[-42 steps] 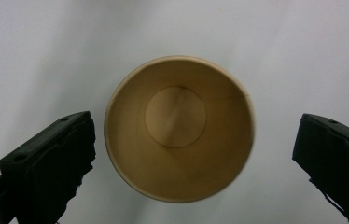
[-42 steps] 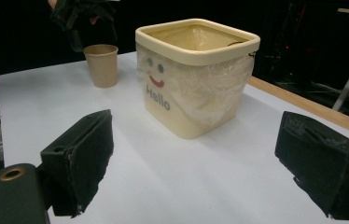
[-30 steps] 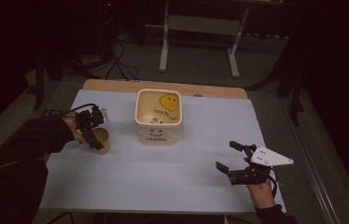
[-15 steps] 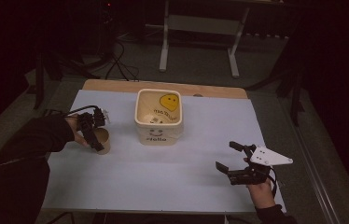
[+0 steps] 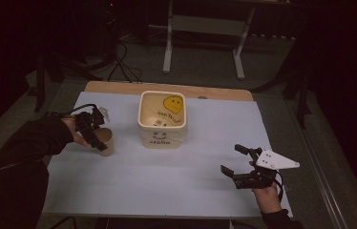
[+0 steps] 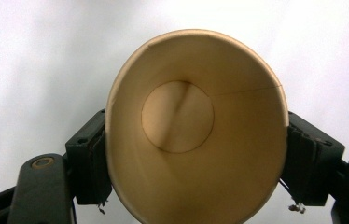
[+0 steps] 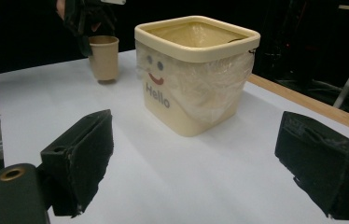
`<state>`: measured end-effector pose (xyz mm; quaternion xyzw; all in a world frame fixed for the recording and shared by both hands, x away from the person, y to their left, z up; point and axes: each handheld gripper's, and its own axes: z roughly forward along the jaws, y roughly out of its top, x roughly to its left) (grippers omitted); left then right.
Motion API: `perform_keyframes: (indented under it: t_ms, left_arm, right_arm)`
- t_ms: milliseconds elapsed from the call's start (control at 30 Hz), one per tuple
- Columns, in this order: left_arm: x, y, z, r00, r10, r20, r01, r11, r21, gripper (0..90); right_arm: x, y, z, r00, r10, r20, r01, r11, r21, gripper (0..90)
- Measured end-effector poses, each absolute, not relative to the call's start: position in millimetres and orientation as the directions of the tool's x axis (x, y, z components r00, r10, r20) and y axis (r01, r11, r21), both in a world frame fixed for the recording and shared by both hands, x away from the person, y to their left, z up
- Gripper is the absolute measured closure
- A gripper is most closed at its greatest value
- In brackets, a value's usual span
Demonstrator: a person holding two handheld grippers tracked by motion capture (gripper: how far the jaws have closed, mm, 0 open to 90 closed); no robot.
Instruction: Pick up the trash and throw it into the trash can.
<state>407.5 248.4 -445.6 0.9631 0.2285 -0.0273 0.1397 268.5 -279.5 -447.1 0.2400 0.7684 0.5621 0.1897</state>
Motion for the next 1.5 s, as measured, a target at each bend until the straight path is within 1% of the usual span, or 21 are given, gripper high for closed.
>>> perform_keyframes:
  t_ms: [233, 433, 600, 1000, 1233, 1300, 1500]
  left_arm:
    - [406, 250, -430, 0.894, 0.429, -0.128, 0.448, -0.851, 0.274, 24.3]
    - [405, 249, -415, 0.896, 0.429, -0.117, 0.444, -0.855, 0.269, 24.3]
    - [405, 248, -402, 0.893, 0.433, -0.118, 0.449, -0.847, 0.285, 24.4]
    - [405, 242, -361, 0.904, 0.418, -0.094, 0.425, -0.848, 0.316, 24.9]
    - [405, 236, -343, 0.909, 0.408, -0.083, 0.412, -0.851, 0.326, 25.5]
    - [407, 234, -338, 0.911, 0.401, -0.092, 0.408, -0.850, 0.333, 25.6]
    - [411, 226, -323, 0.917, 0.392, -0.072, 0.392, -0.857, 0.335, 25.5]
  right_arm:
    - [268, -280, -447, -0.809, 0.587, -0.027, 0.150, 0.250, 0.957, 11.3]
    - [268, -279, -447, -0.809, 0.587, -0.026, 0.152, 0.252, 0.956, 11.3]
    - [268, -280, -447, -0.809, 0.587, -0.026, 0.149, 0.248, 0.957, 11.3]
    - [269, -279, -448, -0.811, 0.585, -0.021, 0.154, 0.248, 0.957, 11.3]
    - [270, -279, -448, -0.812, 0.583, -0.019, 0.155, 0.246, 0.957, 11.3]
    - [270, -279, -449, -0.813, 0.582, -0.018, 0.155, 0.246, 0.957, 11.3]
    - [270, -279, -449, -0.815, 0.579, -0.016, 0.157, 0.248, 0.956, 11.3]
